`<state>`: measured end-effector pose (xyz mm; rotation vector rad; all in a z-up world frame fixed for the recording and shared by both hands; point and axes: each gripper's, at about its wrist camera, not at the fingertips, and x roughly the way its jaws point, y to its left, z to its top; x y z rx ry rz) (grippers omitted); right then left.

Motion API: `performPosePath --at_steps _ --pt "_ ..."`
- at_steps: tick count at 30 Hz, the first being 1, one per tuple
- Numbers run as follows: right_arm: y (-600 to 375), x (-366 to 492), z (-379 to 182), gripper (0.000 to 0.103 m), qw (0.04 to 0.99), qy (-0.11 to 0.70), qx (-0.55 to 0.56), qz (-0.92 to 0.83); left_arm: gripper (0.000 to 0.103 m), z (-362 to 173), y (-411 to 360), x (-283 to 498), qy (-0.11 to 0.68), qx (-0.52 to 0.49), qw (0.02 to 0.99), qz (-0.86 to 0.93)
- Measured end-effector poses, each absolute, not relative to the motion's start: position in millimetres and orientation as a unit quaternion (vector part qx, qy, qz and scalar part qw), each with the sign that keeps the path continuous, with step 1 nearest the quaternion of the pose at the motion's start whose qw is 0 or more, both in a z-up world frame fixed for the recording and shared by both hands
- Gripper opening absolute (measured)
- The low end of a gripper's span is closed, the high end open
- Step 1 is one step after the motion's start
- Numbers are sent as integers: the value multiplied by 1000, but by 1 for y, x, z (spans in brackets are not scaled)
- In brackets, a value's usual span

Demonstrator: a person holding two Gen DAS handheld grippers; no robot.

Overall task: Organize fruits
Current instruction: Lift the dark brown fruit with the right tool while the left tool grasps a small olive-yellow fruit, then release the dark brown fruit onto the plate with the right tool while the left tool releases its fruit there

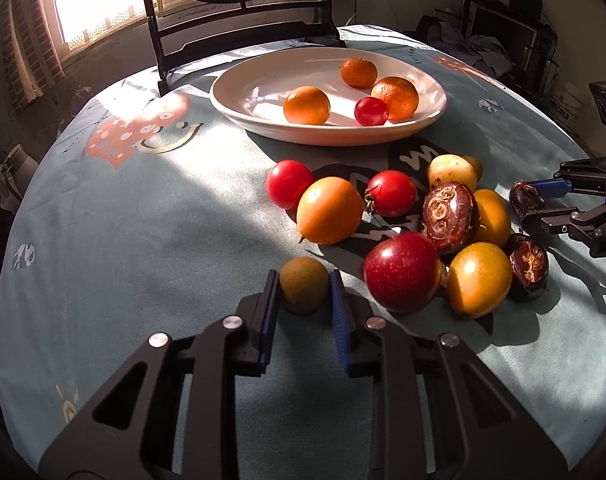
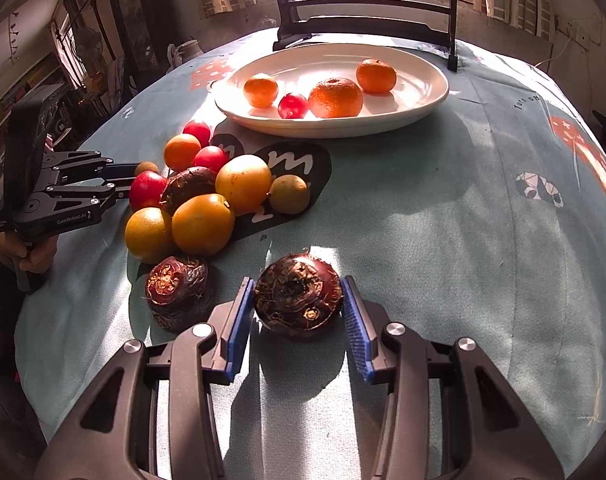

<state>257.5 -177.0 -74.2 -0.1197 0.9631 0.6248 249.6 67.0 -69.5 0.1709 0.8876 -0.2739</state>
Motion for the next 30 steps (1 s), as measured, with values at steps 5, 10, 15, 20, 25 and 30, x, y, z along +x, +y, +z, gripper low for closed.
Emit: performPosePath --at_steps 5,10,15,20,25,30 --pt "-191 264 -70 44 827 459 15 325 25 -56 75 236 405 53 903 -137" --pt "-197 270 -56 44 818 428 96 371 25 -34 80 235 380 -10 909 -169" --pt "-200 300 -35 44 841 387 162 342 25 -3 62 269 361 -25 916 -171" --pt "-191 343 -27 44 875 363 158 279 25 6 53 332 370 -32 919 -134" --pt "-188 384 -40 44 882 366 162 247 25 -10 55 394 408 -36 907 -103" --pt "-178 401 -50 44 882 374 146 247 26 -22 56 426 426 -31 900 -80"
